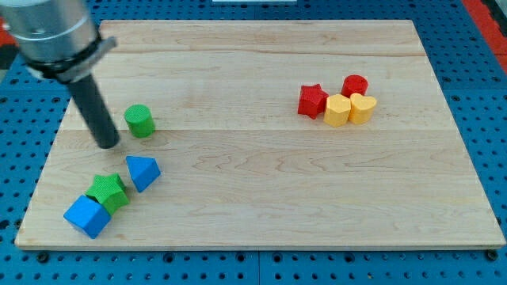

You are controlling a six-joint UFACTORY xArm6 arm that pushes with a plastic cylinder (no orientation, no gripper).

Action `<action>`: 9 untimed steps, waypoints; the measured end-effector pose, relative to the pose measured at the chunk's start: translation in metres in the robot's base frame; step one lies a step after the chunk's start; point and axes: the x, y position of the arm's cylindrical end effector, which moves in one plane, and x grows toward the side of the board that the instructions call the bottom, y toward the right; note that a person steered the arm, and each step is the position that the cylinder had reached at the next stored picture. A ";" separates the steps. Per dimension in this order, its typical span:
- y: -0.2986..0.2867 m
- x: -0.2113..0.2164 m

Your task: Push the green circle to the bottom of the yellow hexagon

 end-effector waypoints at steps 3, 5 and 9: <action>0.021 -0.046; 0.184 -0.009; 0.288 0.048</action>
